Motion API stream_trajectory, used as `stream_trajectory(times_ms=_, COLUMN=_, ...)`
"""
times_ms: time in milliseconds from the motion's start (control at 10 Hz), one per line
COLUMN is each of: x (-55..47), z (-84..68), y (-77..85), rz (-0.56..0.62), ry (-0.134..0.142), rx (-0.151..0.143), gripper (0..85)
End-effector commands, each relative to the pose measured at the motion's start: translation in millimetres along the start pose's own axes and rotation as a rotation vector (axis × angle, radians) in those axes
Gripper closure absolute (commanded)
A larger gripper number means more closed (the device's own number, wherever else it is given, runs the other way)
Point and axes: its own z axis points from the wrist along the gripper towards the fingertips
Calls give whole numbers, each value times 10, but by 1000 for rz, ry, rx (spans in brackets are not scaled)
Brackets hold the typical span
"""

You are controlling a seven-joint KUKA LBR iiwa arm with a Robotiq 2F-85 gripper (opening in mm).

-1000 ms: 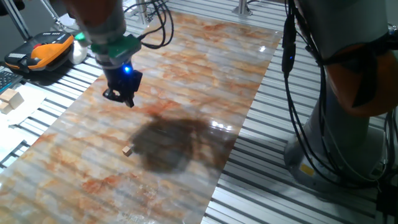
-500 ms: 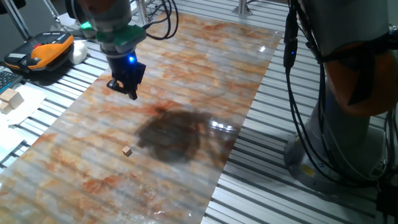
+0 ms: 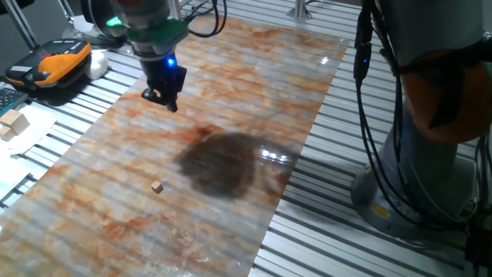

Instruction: Pick up the small block on the left and move it to the right

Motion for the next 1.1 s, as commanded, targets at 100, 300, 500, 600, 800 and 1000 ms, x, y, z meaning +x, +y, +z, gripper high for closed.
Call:
stream_trajectory(times_ms=100, x=12, z=4, y=-173, rz=-21, ry=-2, rx=0, gripper=850)
stream_trajectory(times_ms=300, x=6, z=24, y=-262, rz=-26, ry=-11, rx=4, gripper=850)
stream_trajectory(times_ms=500, x=12, z=16, y=-259, rz=-14, ry=-5, rx=-37, gripper=850)
stream_trajectory(times_ms=600, x=19, z=7, y=-258, rz=-15, ry=2, rx=-38, gripper=850)
stream_trajectory(times_ms=800, x=26, z=3, y=-264, rz=-15, ry=13, rx=-46, gripper=850)
stream_trajectory(times_ms=1000, x=51, z=-18, y=-291, rz=-19, ry=16, rx=-47, gripper=850)
